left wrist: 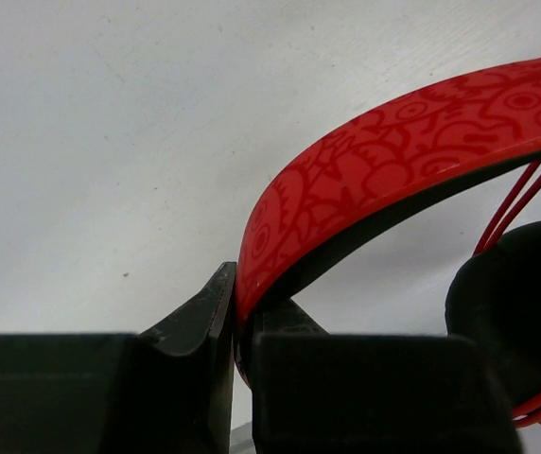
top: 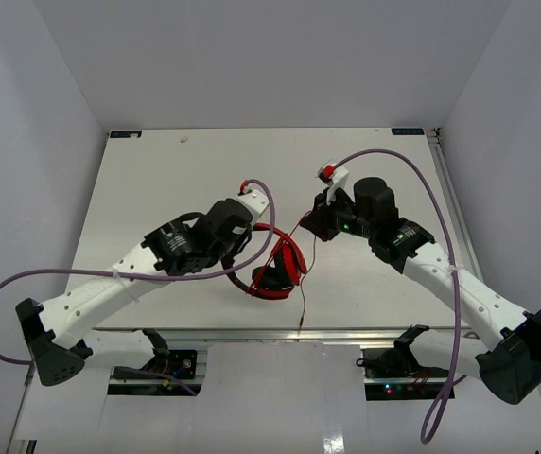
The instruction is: Wrap the headphones
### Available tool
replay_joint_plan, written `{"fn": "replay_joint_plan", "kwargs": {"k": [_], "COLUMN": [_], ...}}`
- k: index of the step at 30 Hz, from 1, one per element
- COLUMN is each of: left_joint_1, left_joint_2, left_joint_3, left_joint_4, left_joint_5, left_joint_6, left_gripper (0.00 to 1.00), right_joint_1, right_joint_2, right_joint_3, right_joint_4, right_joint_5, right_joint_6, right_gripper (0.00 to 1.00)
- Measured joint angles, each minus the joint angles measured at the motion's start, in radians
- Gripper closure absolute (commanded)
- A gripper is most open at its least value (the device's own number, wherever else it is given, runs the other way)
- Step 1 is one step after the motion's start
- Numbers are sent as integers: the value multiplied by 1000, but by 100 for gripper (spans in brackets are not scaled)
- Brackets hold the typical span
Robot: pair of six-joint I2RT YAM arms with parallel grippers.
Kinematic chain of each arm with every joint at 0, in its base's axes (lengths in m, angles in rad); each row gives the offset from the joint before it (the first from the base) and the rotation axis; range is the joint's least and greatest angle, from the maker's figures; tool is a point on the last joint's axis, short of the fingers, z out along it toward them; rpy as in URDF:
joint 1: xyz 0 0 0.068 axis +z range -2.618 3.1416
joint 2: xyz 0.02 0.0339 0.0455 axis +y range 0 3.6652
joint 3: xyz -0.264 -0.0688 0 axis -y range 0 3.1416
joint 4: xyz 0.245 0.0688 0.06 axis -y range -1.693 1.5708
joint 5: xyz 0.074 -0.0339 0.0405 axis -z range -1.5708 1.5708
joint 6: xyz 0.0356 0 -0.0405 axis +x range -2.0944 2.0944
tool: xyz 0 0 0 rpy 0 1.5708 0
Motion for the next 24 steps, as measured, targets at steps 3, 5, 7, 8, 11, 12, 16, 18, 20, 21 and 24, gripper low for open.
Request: {"fn": "replay_joint_plan", "kwargs": {"k": [3,5,7,8,11,12,16,18,20,21,24], "left_joint_1": [-35,-50,-58,-59,-61,-61,-63,-64,-66,-68,-70], "left_joint_2": [60,91,108,110,113,115,137,152,164,168,179], "left_joint_3": [-14,-29,-48,-60,-90,-97,-104,-104,-104,-104,-97], "left_joint_4": [26,43,73,89,131,142,166,176,181,182,174], "left_joint_5": [-71,-115,-160,-182,-253,-276,-341,-365,-376,-379,-388], "left_joint_6": [38,61,75,78,75,69,34,9,-21,-36,-81], "left_gripper": [100,100,100,100,100,100,100,100,100,100,100], "right_joint_1": [-2,-2,-2,-2,-2,-2,-2,-3,-3,-3,9], "right_joint_2": [16,21,22,22,21,21,18,6,-14,-24,-54], "right_joint_3": [1,5,16,23,40,41,42,30,2,-12,-50], "right_joint_4": [-38,-58,-83,-91,-95,-93,-91,-76,-54,-42,-5], "right_joint_5": [-16,-26,-42,-52,-97,-117,-190,-225,-256,-269,-289], "right_joint_6": [-7,-11,-16,-18,-20,-20,-5,10,32,43,76], "right_gripper": [92,92,92,92,92,92,92,92,92,92,92]}}
